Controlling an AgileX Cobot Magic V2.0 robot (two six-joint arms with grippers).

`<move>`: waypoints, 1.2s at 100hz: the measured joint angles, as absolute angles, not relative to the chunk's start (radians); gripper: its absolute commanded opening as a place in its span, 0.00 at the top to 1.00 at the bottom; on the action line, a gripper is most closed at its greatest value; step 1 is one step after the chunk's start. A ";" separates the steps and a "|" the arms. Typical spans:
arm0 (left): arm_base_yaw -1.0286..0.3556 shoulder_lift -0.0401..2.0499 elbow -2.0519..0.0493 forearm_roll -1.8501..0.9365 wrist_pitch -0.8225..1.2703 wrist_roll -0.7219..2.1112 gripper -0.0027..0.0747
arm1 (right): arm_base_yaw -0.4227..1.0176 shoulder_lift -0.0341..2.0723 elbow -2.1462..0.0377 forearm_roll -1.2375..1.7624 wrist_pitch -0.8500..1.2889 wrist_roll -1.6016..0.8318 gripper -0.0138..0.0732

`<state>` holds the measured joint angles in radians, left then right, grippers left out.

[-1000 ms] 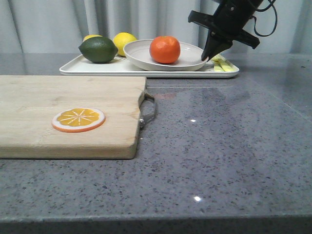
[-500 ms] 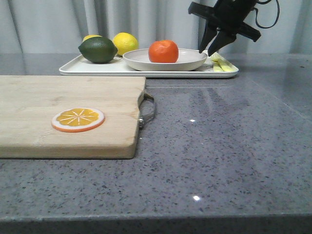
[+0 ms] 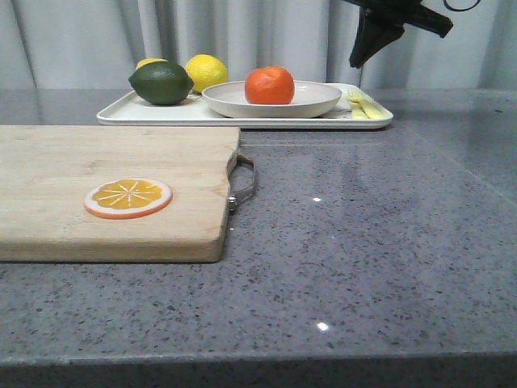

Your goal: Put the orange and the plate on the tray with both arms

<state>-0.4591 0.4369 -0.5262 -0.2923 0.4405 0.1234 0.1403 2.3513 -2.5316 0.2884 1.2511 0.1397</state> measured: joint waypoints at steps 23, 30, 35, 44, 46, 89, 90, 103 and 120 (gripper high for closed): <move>-0.459 0.437 -0.526 -0.292 0.440 0.123 0.99 | 0.153 2.293 -2.523 0.270 1.255 0.138 0.92; -0.459 0.437 -0.526 -0.292 0.440 0.123 0.99 | 0.161 2.253 -2.499 0.266 1.255 0.132 0.92; -0.459 0.437 -0.526 -0.292 0.440 0.123 0.99 | 0.171 2.222 -2.475 0.257 1.255 0.126 0.92; -0.459 0.437 -0.526 -0.292 0.440 0.123 0.99 | 0.192 2.164 -2.423 0.234 1.255 0.122 0.92; -0.459 0.437 -0.526 -0.292 0.440 0.123 0.99 | 0.196 2.150 -2.410 0.231 1.255 0.120 0.92; -0.459 0.437 -0.526 -0.292 0.440 0.123 0.99 | 0.307 1.817 -2.012 0.159 1.198 0.116 0.92; -0.459 0.437 -0.526 -0.292 0.440 0.123 0.99 | 0.307 1.802 -1.994 0.157 1.194 0.116 0.92; -0.459 0.437 -0.526 -0.292 0.440 0.123 0.99 | 0.307 1.658 -1.817 0.153 1.099 0.116 0.92; -0.459 0.437 -0.526 -0.296 0.440 0.123 0.99 | 0.307 1.457 -1.569 0.153 0.961 0.116 0.92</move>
<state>-0.4591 0.4369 -0.5262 -0.2962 0.4401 0.1234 0.3072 1.4570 -1.5690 0.1532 0.9609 0.1159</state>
